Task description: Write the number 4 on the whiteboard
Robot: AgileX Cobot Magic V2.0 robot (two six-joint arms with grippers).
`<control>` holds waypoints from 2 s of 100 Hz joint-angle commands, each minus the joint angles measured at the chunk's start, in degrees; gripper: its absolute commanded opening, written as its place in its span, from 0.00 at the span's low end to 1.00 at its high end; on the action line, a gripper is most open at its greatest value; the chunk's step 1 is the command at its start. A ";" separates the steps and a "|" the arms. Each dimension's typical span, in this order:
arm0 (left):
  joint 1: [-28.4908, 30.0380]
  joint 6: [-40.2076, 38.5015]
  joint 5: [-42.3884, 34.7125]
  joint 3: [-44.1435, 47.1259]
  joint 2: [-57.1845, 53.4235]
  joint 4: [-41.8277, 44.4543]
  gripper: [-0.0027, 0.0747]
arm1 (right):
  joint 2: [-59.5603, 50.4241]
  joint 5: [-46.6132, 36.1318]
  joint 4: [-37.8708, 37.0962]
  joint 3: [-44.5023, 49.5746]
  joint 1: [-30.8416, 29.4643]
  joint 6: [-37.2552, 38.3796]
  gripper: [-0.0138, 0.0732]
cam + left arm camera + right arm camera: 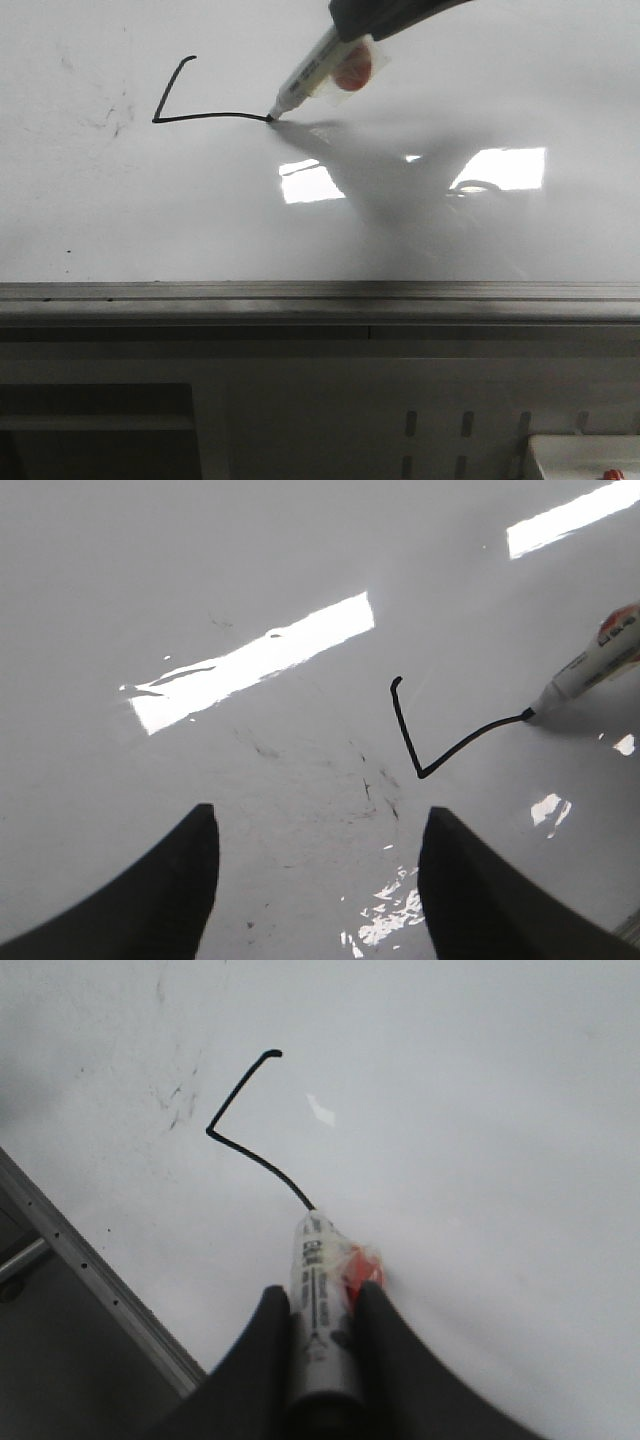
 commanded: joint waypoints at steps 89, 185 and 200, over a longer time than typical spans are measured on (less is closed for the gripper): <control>-3.83 -0.46 -4.92 -1.55 2.27 8.62 0.56 | 4.48 -1.53 -1.55 -3.15 7.44 -0.29 0.08; -12.90 -0.47 -13.54 -3.27 15.88 13.05 0.01 | 4.49 4.70 -0.84 -10.14 17.23 -0.29 0.34; -12.90 -0.56 -10.76 -3.62 15.95 -9.44 0.01 | 4.02 3.94 -1.29 -10.20 15.90 -0.29 0.78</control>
